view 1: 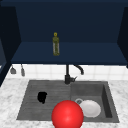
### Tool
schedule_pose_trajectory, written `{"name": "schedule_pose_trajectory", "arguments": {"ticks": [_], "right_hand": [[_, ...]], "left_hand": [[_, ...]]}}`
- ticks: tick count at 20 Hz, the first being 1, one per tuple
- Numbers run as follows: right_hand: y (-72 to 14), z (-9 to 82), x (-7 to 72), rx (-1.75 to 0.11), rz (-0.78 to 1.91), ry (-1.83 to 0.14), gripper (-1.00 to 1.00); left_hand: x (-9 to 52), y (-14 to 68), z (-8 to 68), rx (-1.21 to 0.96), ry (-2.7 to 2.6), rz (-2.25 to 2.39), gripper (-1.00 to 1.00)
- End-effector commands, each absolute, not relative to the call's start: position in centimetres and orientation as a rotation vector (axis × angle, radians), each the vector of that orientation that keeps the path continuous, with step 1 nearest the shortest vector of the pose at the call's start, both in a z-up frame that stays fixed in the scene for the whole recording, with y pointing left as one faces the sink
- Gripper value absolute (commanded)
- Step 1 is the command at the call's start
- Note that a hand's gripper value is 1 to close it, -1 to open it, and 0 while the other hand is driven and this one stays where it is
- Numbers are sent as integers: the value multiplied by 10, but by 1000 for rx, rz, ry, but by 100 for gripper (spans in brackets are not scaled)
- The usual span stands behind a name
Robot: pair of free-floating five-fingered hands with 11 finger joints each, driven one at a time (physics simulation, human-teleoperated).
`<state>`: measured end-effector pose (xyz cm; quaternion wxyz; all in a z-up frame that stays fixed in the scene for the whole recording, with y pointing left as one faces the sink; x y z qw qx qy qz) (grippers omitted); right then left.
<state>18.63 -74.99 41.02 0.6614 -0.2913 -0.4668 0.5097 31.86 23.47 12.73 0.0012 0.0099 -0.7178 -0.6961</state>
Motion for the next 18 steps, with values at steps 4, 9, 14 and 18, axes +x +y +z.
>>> {"name": "schedule_pose_trajectory", "arguments": {"ticks": [4,9,14,18], "right_hand": [[-733,442,182,-594,1167,-987,-100],[-717,467,173,-606,1165,-925,-100],[-700,503,150,-597,1165,-931,-100],[-686,528,127,-581,1171,-921,-100]], "left_hand": [[319,235,127,31,-2253,-2185,0],[319,235,127,31,-2253,-2185,0],[319,235,127,31,-2253,-2185,0],[319,235,127,31,-2253,-2185,0]]}}
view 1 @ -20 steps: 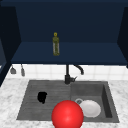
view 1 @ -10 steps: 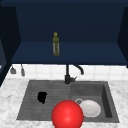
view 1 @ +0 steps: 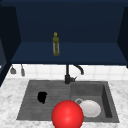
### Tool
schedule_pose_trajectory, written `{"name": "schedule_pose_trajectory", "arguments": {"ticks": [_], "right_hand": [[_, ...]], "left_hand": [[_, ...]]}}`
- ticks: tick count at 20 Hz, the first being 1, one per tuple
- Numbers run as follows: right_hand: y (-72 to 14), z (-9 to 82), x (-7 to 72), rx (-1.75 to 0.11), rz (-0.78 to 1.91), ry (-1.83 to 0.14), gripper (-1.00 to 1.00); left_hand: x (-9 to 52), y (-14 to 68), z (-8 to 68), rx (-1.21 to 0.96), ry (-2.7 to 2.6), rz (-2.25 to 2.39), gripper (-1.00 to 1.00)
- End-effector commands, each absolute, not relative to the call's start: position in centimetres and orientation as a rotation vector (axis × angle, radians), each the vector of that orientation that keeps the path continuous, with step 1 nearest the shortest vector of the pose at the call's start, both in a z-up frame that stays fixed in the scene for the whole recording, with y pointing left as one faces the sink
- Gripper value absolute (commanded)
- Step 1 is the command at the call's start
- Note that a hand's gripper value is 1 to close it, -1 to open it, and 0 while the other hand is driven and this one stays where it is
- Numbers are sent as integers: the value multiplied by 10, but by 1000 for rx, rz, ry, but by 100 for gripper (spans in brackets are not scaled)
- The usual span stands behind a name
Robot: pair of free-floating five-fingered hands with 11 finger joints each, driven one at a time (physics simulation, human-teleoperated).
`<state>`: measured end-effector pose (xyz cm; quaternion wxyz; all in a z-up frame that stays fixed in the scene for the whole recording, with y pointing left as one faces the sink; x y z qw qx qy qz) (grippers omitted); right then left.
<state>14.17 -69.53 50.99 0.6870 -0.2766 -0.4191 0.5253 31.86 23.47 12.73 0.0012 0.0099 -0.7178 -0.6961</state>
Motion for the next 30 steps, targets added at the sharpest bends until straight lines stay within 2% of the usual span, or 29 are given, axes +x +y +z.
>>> {"name": "schedule_pose_trajectory", "arguments": {"ticks": [1,14,23,30], "right_hand": [[-682,534,122,-578,1171,-920,-100],[-599,545,67,-685,1123,-1020,-100],[-538,592,67,-778,1202,-915,-100],[-494,582,76,-833,1240,-885,-100]], "left_hand": [[319,235,127,31,-2253,-2185,0],[319,235,127,31,-2253,-2185,0],[319,235,127,31,-2253,-2185,0],[319,235,127,31,-2253,-2185,0]]}}
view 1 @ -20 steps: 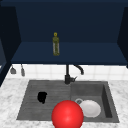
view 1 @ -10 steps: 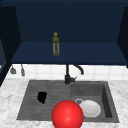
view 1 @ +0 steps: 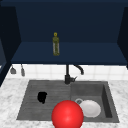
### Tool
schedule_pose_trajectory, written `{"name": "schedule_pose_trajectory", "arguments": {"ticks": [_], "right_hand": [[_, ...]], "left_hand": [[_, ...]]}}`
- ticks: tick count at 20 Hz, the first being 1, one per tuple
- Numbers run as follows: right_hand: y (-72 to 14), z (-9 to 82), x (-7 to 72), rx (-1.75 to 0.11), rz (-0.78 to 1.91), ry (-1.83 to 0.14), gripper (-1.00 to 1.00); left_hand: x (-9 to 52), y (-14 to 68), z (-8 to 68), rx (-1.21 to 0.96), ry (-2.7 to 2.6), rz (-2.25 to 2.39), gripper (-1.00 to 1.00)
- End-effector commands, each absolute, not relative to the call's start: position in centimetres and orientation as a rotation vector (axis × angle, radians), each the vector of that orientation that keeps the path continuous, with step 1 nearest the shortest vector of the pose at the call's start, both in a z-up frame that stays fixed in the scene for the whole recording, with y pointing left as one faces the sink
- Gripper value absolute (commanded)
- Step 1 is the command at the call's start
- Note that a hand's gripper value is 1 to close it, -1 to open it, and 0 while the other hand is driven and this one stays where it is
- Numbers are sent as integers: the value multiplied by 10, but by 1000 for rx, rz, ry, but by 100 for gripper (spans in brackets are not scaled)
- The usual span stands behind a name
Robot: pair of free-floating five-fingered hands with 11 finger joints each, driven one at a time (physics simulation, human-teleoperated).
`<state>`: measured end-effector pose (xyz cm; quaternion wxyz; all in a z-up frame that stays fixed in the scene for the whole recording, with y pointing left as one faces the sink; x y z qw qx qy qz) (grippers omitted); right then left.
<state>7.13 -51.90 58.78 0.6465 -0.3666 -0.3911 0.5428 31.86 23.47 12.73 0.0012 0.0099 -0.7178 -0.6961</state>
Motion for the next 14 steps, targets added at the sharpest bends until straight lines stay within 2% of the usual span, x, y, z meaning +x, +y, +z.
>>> {"name": "schedule_pose_trajectory", "arguments": {"ticks": [1,14], "right_hand": [[-488,579,76,-838,1238,-887,-100],[-416,527,106,-1005,1117,-828,-100]], "left_hand": [[319,235,127,31,-2253,-2185,0],[319,235,127,31,-2253,-2185,0]]}}
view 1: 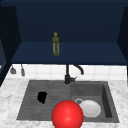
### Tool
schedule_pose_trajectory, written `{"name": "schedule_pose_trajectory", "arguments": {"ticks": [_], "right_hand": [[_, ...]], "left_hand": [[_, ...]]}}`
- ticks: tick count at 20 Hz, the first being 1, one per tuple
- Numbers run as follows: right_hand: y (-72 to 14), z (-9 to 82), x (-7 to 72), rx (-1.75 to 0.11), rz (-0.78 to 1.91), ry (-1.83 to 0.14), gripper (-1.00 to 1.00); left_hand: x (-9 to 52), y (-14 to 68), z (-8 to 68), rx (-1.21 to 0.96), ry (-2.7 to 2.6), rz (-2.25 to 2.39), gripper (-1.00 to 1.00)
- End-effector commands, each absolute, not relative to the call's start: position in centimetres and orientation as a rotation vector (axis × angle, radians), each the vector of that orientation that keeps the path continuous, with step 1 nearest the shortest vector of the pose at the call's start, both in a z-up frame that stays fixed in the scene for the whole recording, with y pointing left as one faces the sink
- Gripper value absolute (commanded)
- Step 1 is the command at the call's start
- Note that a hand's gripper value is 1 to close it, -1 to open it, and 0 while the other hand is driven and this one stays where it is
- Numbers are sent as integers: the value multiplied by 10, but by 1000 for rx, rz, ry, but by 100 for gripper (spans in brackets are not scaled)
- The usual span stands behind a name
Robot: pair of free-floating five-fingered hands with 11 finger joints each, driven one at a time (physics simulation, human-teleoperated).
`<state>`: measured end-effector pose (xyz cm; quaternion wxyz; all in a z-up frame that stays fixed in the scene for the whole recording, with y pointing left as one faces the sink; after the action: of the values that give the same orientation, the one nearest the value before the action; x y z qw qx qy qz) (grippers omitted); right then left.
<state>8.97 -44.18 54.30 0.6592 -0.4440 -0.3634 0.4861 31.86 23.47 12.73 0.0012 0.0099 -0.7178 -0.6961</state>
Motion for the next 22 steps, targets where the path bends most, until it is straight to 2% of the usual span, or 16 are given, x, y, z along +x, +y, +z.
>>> {"name": "schedule_pose_trajectory", "arguments": {"ticks": [1,22], "right_hand": [[-411,522,110,-1015,1107,-817,-100],[-381,451,217,-1171,846,-583,-100]], "left_hand": [[319,235,127,31,-2253,-2185,0],[319,235,127,31,-2253,-2185,0]]}}
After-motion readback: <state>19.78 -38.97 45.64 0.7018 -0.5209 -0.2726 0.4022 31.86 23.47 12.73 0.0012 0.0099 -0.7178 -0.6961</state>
